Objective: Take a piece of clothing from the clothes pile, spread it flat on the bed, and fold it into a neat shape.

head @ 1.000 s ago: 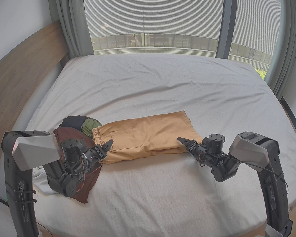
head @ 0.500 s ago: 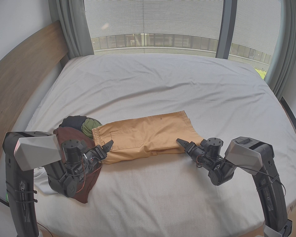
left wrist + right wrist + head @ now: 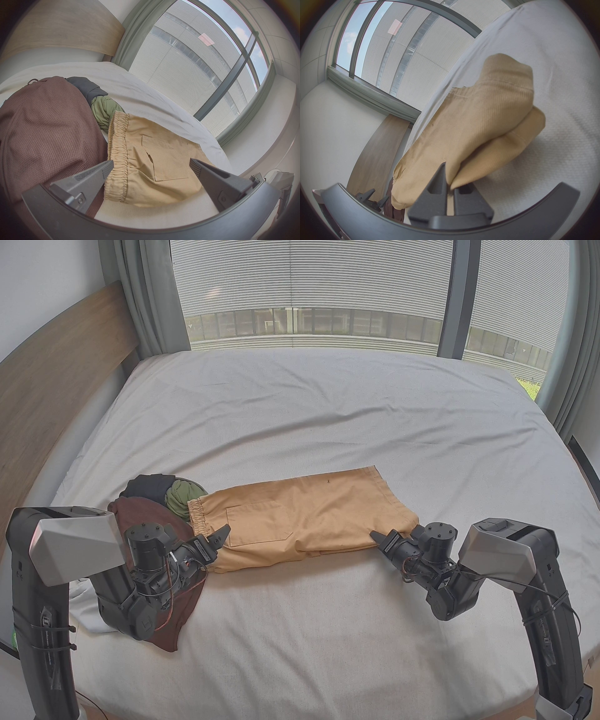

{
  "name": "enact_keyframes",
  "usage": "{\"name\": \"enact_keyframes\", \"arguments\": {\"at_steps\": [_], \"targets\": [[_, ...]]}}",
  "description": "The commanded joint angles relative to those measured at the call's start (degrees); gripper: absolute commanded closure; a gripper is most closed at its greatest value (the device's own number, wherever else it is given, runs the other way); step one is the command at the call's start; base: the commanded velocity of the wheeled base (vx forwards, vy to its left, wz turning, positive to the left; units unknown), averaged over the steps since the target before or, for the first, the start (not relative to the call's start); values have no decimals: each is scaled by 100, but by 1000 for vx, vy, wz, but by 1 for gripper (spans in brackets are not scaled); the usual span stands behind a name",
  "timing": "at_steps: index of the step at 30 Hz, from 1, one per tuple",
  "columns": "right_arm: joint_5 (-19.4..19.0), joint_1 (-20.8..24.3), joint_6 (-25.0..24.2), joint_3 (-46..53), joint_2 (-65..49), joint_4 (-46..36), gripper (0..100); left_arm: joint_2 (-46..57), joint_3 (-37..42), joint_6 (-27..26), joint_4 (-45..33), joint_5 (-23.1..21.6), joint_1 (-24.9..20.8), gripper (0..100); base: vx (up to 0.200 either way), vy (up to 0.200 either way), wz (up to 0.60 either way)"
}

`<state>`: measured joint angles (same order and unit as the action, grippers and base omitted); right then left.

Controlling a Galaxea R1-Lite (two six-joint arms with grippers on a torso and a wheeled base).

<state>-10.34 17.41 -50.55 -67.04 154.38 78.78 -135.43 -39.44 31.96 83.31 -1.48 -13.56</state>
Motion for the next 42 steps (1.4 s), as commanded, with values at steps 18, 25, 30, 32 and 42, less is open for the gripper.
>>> {"name": "enact_keyframes", "arguments": {"at_steps": [18, 25, 30, 32, 42], "targets": [[331, -115, 652, 2511, -1305, 463, 100, 7, 6, 3, 1, -2, 20, 0, 0, 0, 0], [454, -185, 1021, 3496, -1648, 490, 100, 7, 6, 3, 1, -11, 28, 0, 0, 0, 0], [542, -308, 1285, 4172, -1683, 859, 100, -10, 33, 3, 1, -11, 11, 0, 0, 0, 0], [542, -352, 1373, 4410, -1692, 964, 100, -10, 33, 3, 1, -19, 2, 0, 0, 0, 0], [533, -528, 1470, 4814, -1648, 973, 100, -98, 76, 29, 1, -28, -103, 0, 0, 0, 0]]}}
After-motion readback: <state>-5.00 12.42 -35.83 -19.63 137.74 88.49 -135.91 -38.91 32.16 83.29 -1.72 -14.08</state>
